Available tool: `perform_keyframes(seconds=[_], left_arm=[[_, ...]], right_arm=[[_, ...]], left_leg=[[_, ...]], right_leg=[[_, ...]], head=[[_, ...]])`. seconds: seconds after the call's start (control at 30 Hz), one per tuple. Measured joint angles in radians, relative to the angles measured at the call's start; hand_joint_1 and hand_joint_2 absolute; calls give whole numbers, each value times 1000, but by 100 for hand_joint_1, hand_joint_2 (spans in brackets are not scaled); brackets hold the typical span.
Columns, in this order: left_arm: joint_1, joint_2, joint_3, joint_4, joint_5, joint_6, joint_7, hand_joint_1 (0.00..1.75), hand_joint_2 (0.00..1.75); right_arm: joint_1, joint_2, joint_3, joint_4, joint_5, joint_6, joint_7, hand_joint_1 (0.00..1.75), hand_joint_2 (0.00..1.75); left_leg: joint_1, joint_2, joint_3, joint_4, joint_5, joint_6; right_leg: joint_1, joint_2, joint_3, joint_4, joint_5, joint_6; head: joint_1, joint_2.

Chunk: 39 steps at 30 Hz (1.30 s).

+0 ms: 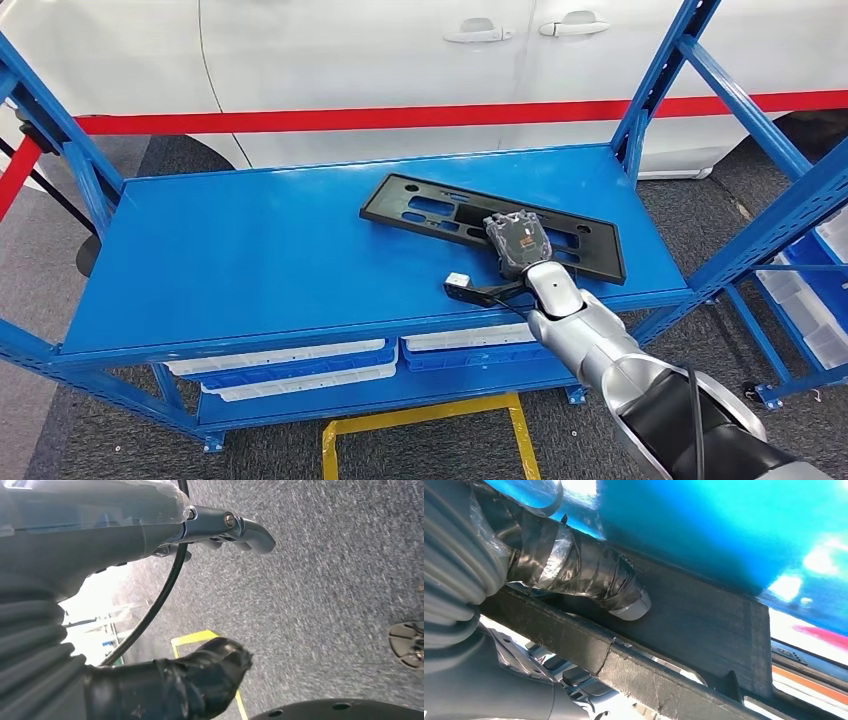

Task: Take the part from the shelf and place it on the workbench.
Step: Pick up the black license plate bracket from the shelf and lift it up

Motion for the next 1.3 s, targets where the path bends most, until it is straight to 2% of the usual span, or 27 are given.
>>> perform_keyframes(seconds=[0.13, 0.23, 0.37, 0.43, 0.47, 0.5, 0.53, 0.6, 0.63, 0.67, 0.7, 0.73, 0.8, 0.83, 0.87, 0.9, 0.97, 1.0, 1.03, 1.07, 1.1, 1.13, 1.17, 1.2, 1.23, 1.27, 1.3], left_arm=[[0, 0, 12, 0, 23, -2, -15, 0, 175], [3, 0, 28, 0, 39, -7, -7, 0, 175], [7, 3, 46, 0, 49, -1, 11, 0, 175], [9, 3, 53, 0, 51, 3, 14, 0, 175], [10, 3, 55, 0, 51, 5, 16, 0, 175], [9, 3, 56, 0, 50, 6, 18, 0, 175], [9, 3, 56, 0, 50, 6, 19, 0, 175], [9, 3, 57, 0, 49, 7, 21, 0, 175], [9, 3, 57, 0, 49, 7, 22, 0, 175], [9, 3, 57, 0, 49, 7, 23, 0, 175], [9, 2, 57, 0, 48, 7, 24, 0, 175], [9, 2, 57, 0, 47, 7, 26, 0, 175], [8, 2, 57, 0, 44, 7, 28, 0, 175], [8, 2, 57, 0, 42, 7, 28, 0, 175], [8, 2, 57, 0, 40, 7, 29, 0, 175], [8, 2, 57, 0, 39, 7, 29, 0, 175], [9, 2, 57, 0, 36, 7, 29, 0, 175], [9, 2, 57, 0, 36, 7, 30, 0, 175], [9, 1, 57, 0, 35, 7, 30, 0, 175], [9, 1, 57, 0, 35, 7, 30, 0, 175], [9, 1, 57, 0, 35, 7, 30, 0, 175], [8, 1, 57, 0, 35, 7, 30, 0, 175], [8, 1, 57, 0, 35, 7, 30, 0, 175], [8, 1, 57, 0, 35, 7, 30, 0, 175], [7, 1, 57, 0, 35, 7, 30, 0, 175], [7, 1, 57, 0, 35, 7, 30, 0, 175], [6, 1, 57, 0, 35, 7, 30, 0, 175]], right_arm=[[13, -12, -7, -23, -49, -15, -88, 175, 175], [56, -39, -30, -148, -155, -9, -186, 175, 175], [117, -90, -48, -435, -243, 64, -176, 175, 175], [140, -117, -50, -570, -253, 85, -164, 175, 175], [149, -130, -51, -630, -255, 88, -160, 175, 175], [156, -143, -51, -684, -255, 90, -158, 175, 175], [162, -156, -52, -731, -255, 91, -155, 175, 175], [173, -173, -53, -799, -255, 91, -152, 175, 175], [181, -179, -54, -822, -256, 92, -151, 175, 175], [188, -185, -54, -841, -255, 92, -150, 175, 175], [195, -190, -54, -856, -255, 91, -151, 175, 175], [199, -195, -54, -871, -253, 91, -153, 175, 175], [202, -206, -53, -902, -246, 88, -157, 175, 175], [204, -211, -53, -918, -242, 87, -158, 175, 175], [208, -216, -52, -932, -237, 86, -159, 175, 175], [212, -221, -50, -944, -231, 86, -159, 175, 175], [219, -231, -46, -967, -217, 84, -158, 175, 175], [221, -234, -44, -976, -210, 83, -158, 175, 175], [223, -238, -42, -985, -205, 82, -157, 175, 175], [224, -242, -39, -992, -202, 81, -157, 175, 175], [225, -245, -37, -998, -201, 81, -157, 175, 175], [227, -247, -36, -1002, -201, 81, -157, 175, 175], [229, -249, -34, -1004, -201, 81, -157, 175, 175], [230, -251, -33, -1006, -201, 81, -157, 175, 175], [232, -253, -32, -1009, -201, 81, -157, 175, 175], [233, -255, -31, -1011, -201, 81, -157, 175, 175], [233, -258, -31, -1015, -201, 80, -157, 175, 175]], left_leg=[[0, 0, 0, 0, 0, 0], [0, 0, 0, 0, 0, 0], [-7, 1, -3, 9, -5, 14], [-3, 1, 1, -1, 4, 22], [0, 3, 5, -12, 12, 27], [3, 5, 9, -24, 20, 32], [7, 6, 12, -34, 27, 35], [6, 7, 9, -35, 30, 38], [6, 8, 6, -32, 30, 37], [7, 8, 2, -28, 29, 37], [8, 8, -2, -23, 29, 36], [10, 8, -6, -16, 27, 33], [11, 7, -19, 3, 22, 20], [10, 6, -24, 11, 21, 13], [9, 4, -28, 17, 22, 5], [7, 3, -31, 20, 26, -2], [9, 0, -40, 26, 25, -14], [10, 1, -49, 41, 7, -19], [12, 1, -61, 73, -25, -24], [14, 2, -77, 122, -69, -28], [14, 3, -94, 183, -113, -32], [15, 3, -107, 241, -144, -34], [15, 3, -110, 279, -156, -34], [14, 3, -99, 287, -147, -31], [13, 3, -69, 257, -122, -25], [10, 2, -25, 197, -94, -16], [7, 2, 23, 123, -81, -6]], right_leg=[[0, 0, 0, 0, 0, 0], [0, 0, 0, 0, 0, 0], [-8, 2, 0, -4, 3, 12], [-7, 2, 1, -6, 4, 18], [-6, 2, 0, -1, -3, 21], [-4, 3, -7, 19, -23, 23], [-3, 3, -22, 58, -54, 23], [-5, 2, -69, 182, -125, 26], [-7, 2, -89, 237, -146, 29], [-9, 2, -97, 265, -150, 32], [-13, 1, -88, 257, -135, 36], [-18, 0, -60, 210, -106, 40], [-23, -1, 11, 82, -61, 45], [-22, 0, 33, 42, -50, 43], [-19, 2, 41, 25, -49, 38], [-16, 4, 37, 28, -46, 30], [-17, 2, 26, 26, -39, 12], [-18, 1, 19, 25, -32, 1], [-19, 0, 11, 22, -24, -9], [-18, -2, 2, 22, -17, -16], [-16, -2, -7, 22, -10, -21], [-13, -3, -17, 24, -4, -22], [-10, -3, -27, 26, 3, -23], [-7, -4, -37, 27, 9, -24], [-4, -4, -47, 29, 16, -24], [-1, -4, -54, 30, 23, -23], [2, -4, -60, 29, 30, -22]], head=[[0, 0], [0, 0], [0, 0], [0, 0], [0, 0], [0, 0], [1, 0], [0, 0], [1, 0], [0, 0], [0, 0], [0, 0], [0, 0], [1, 0], [0, 0], [0, 0], [0, 0], [0, 0], [0, 0], [-1, 0], [-1, 0], [-1, 0], [-1, 0], [-1, 0], [-1, 0], [-1, 0], [-1, 0]])
